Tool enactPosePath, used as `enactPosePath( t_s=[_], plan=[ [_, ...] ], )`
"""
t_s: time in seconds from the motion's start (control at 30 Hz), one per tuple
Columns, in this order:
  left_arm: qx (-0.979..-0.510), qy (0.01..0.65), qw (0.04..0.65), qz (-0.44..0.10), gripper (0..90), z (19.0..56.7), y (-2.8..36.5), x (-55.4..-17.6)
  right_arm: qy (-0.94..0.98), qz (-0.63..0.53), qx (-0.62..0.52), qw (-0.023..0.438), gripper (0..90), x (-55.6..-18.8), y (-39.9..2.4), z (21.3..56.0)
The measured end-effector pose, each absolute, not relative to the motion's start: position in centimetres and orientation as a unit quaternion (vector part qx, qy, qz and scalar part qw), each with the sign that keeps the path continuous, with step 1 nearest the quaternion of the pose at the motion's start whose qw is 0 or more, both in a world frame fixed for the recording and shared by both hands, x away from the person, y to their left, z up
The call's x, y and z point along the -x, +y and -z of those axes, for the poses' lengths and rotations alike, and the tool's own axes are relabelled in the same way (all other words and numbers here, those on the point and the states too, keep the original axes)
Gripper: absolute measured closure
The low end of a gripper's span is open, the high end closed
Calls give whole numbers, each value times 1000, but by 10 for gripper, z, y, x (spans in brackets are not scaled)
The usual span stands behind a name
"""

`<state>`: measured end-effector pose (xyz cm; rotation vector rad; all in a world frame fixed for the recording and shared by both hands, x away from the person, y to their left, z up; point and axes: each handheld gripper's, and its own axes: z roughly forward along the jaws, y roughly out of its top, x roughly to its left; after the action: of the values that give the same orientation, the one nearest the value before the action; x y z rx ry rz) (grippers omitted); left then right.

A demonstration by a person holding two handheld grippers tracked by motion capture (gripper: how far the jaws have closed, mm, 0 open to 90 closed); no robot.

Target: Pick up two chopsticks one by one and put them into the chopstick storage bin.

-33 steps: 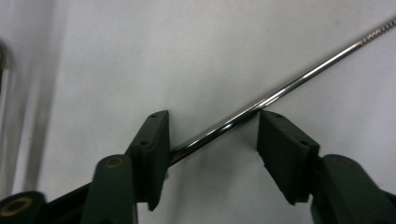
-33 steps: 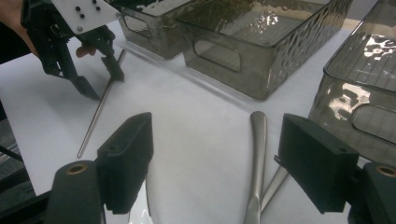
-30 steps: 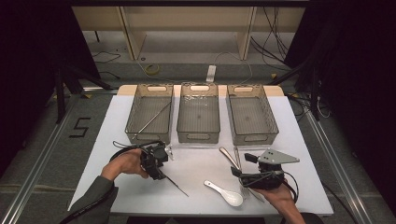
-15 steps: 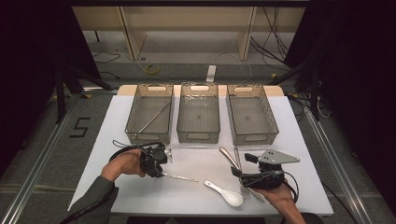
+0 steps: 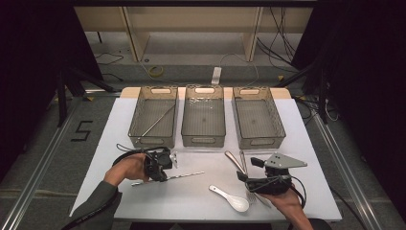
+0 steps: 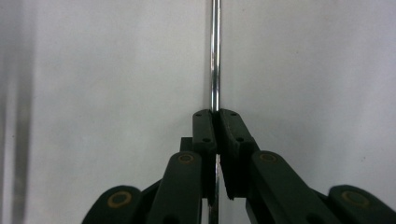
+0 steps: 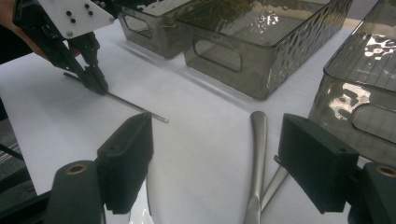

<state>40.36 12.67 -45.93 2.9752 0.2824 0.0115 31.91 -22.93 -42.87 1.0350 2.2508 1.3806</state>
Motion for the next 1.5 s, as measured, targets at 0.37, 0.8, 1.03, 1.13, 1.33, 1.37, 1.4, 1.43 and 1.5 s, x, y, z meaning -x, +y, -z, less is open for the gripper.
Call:
enactPosePath(
  t_s=[0.37, 0.8, 1.03, 1.13, 1.33, 1.37, 1.4, 1.43, 1.5],
  plan=[
    [-987, 121, 103, 3, 851, 450, 134, -406, 784, -482, -362, 152, 275, -319, -230, 429],
    [-972, 177, 156, -26, 851, 415, 146, -409, 783, -482, -364, 151, 275, -320, -230, 429],
    [-953, 220, 203, -44, 851, 393, 155, -411, 782, -483, -364, 150, 275, -320, -230, 430],
    [-943, 241, 223, -57, 851, 386, 159, -412, 782, -482, -366, 150, 275, -321, -230, 430],
    [-921, 291, 248, -75, 851, 377, 169, -416, 782, -482, -365, 151, 275, -320, -230, 429],
    [-919, 295, 251, -75, 851, 376, 171, -417, 782, -482, -365, 151, 275, -320, -230, 429],
    [-914, 305, 258, -75, 851, 375, 173, -417, 782, -482, -365, 151, 275, -320, -230, 429],
    [-912, 307, 260, -77, 851, 374, 175, -418, 782, -482, -365, 151, 275, -320, -230, 430],
    [-908, 314, 266, -81, 851, 372, 177, -419, 782, -481, -365, 152, 275, -320, -230, 430]
  ],
)
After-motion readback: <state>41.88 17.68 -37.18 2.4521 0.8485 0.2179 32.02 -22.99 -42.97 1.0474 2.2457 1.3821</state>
